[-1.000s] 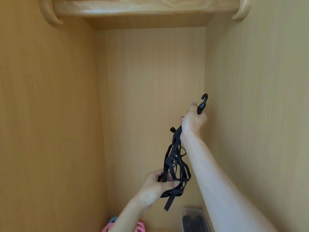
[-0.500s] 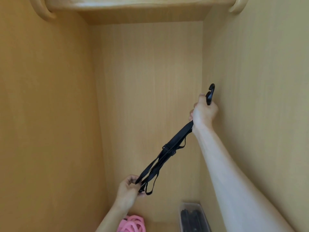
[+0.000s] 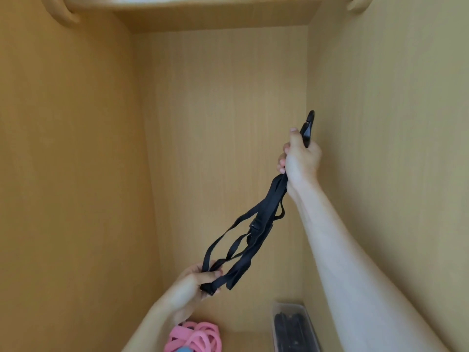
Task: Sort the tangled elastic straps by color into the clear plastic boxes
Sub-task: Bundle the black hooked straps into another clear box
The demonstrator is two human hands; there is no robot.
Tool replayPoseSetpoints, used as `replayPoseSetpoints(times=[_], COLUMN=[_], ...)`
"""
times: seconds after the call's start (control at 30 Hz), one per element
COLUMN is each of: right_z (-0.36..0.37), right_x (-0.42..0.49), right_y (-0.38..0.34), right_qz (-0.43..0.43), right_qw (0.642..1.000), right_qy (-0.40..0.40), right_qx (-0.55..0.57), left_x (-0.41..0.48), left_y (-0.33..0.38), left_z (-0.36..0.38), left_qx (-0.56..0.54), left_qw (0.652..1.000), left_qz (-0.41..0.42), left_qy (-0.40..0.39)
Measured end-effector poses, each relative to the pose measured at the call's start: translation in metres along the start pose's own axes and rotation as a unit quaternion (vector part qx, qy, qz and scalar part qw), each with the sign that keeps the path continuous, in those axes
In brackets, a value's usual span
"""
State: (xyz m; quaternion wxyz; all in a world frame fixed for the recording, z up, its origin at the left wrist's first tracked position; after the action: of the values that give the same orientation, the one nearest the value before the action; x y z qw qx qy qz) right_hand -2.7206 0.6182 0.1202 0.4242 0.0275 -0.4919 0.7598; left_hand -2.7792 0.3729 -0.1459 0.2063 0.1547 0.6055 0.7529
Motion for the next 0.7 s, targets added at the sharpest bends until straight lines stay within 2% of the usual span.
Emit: replayPoseSetpoints(times=[0.17,0.23,0.3,0.4,0.57,0.63,0.7], right_z=[0.02,0.027,0.034,0.046,0.052,0.048,0.039], right_x=[-0.012,-0.017,-0.023,-0.033,-0.042,-0.042,-0.039], right_y=[0.011,0.018,0.025,0.034,0.038,0.036,0.035], right_qz=[0.023,0.029,0.036,0.045,0.061,0.065,0.067], right_qw=[1.0,0.999,0.999,0.999,0.998,0.997,0.997], right_qy=[-0.017,-0.021,-0.023,-0.025,-0.02,-0.018,-0.008], right_qx=[-0.003,-0.016,-0.016,0.002,0.015,0.023,0.025], left_x=[-0.003,-0.003,-0.002,-0.001,0.009,0.013,0.015], left_y=[0.002,0.012,0.033,0.068,0.089,0.087,0.074], left_z=[0.018,0.029,0.043,0.071,0.112,0.11,0.104], left_qx=[0.125,0.217,0.274,0.251,0.203,0.207,0.175], left_qw=[0.988,0.972,0.959,0.959,0.958,0.956,0.969], left_qz=[-0.025,-0.015,0.038,0.131,0.2,0.209,0.176], left_qy=[-0.085,-0.092,-0.063,-0.024,-0.032,-0.005,-0.024])
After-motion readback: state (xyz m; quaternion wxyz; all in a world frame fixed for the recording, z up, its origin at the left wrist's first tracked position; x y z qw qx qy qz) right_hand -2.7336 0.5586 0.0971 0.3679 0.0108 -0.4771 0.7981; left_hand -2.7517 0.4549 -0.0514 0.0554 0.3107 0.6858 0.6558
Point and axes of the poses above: each hand's wrist, its own x-axis towards the middle knuckle, its own z-axis out of the palm, y = z × x, the point moved 10 cm from there along x, towards the middle knuckle, and after that the axes turned 1 degree about -y, right-handed, at the moved point
